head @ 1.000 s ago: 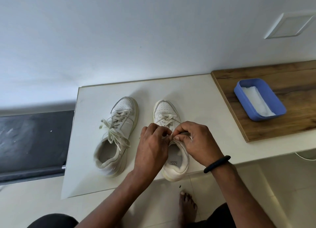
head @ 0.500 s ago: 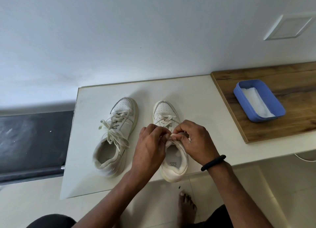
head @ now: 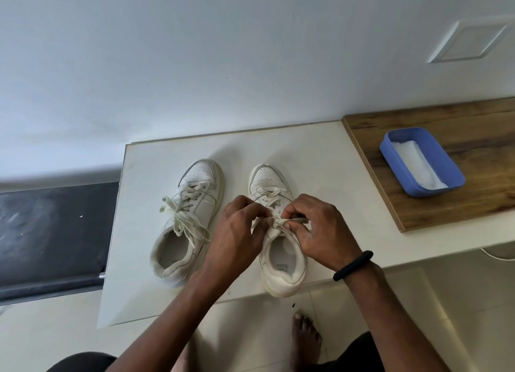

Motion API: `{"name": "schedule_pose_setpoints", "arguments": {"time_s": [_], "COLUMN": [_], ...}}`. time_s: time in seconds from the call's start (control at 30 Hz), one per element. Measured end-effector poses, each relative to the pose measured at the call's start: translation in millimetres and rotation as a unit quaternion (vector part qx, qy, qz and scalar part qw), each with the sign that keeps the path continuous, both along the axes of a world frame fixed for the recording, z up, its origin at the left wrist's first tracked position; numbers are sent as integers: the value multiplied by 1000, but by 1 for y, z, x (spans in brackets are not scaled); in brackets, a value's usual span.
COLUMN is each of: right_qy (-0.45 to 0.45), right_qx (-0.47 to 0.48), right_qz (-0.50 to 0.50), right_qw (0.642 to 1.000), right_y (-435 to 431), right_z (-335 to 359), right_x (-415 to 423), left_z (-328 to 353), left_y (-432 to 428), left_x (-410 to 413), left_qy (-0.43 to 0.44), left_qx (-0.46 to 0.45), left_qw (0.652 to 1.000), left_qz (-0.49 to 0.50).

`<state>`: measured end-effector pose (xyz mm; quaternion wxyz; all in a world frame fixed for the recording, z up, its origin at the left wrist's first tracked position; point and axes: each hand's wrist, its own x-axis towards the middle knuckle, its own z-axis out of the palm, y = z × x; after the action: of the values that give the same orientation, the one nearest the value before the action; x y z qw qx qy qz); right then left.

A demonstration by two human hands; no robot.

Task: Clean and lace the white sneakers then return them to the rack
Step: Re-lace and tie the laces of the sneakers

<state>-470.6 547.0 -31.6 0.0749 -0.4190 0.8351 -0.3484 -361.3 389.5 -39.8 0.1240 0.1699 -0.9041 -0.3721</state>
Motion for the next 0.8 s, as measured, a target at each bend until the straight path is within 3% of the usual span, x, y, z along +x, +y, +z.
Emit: {"name": "schedule_pose_setpoints", "arguments": {"time_s": [0.13,0.33,0.5,0.8], "right_qy": [0,-6,-13,-23], "right_qx": [-7,-9,-6,-13], "right_qz": [-1,-14,-19,-32], "right_qw": [1000,1000,1000,999], "right_y": [0,-4,-3,-6], "right_z": [-2,-5,-6,-6], "right_x": [0,0,1,3], "left_z": [3,-2,-5,9], "left_y": [-1,-1,-3,-3], "left_x": [-5,-12,-10,0], "left_qy": [-4,43,32,-13], "left_qx": [48,-48,-116,-45], "left_qw": [999,998,992,999], "left_qz": [23,17,35,-20]}}
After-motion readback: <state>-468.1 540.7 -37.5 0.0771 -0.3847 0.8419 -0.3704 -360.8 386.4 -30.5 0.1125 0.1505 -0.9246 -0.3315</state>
